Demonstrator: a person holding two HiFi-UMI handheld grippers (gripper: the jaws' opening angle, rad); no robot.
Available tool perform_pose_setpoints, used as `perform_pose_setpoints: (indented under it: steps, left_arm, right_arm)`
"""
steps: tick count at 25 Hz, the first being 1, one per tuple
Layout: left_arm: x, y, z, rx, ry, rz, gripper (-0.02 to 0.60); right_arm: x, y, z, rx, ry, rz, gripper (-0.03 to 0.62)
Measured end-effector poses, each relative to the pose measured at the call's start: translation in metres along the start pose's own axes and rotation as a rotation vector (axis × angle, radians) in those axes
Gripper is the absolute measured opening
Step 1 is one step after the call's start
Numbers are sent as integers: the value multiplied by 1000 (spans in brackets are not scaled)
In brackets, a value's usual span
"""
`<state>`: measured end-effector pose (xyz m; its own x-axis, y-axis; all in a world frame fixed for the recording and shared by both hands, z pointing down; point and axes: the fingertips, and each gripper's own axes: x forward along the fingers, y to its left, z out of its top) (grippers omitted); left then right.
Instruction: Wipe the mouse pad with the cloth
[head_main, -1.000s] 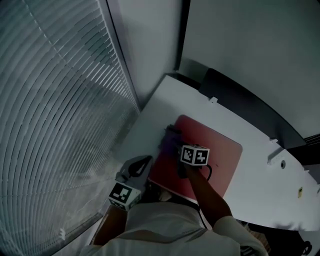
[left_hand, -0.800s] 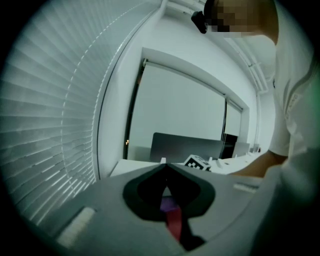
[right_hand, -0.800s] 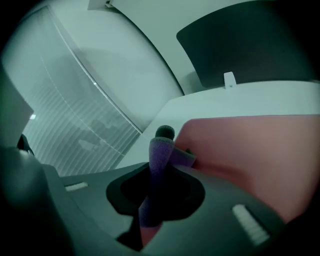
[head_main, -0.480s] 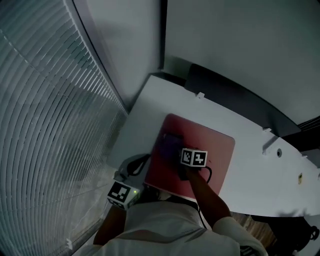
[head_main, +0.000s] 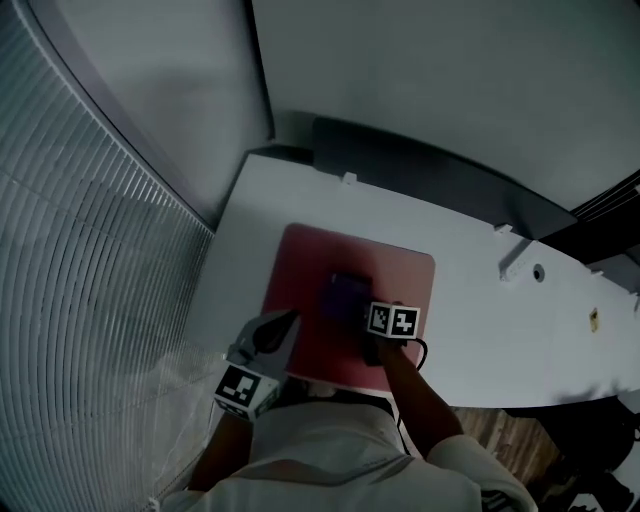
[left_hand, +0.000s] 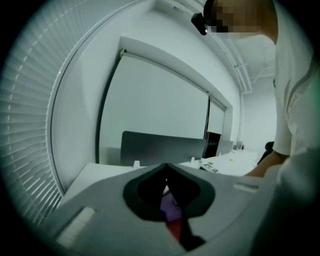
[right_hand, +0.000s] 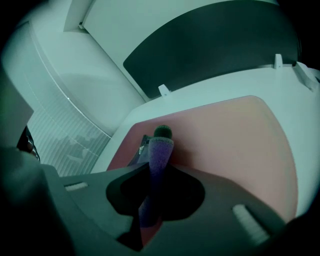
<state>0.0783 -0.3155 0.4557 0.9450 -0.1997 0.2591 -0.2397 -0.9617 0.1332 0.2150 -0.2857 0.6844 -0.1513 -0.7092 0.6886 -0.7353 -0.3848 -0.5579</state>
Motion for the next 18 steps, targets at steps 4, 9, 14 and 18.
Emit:
perform_pose_setpoints:
  steps: [4,9,14,18]
  left_arm:
    - [20,-28,5,2,10,-30,2]
    - [51,-63,6,-6,4,-77,3]
    - [75,-102,8,-1,-6,-120,2]
    - [86,-125,7,33,-18,-137,2]
  right_arm:
    - [-30,-36,-3,24,-6,-24,49]
    - [-64,-85,-10,56,-21,-67,49]
    - [-107,-128,-12,85,-47,-109,49]
    - [-135,-159,-17,94,-68,-140,49]
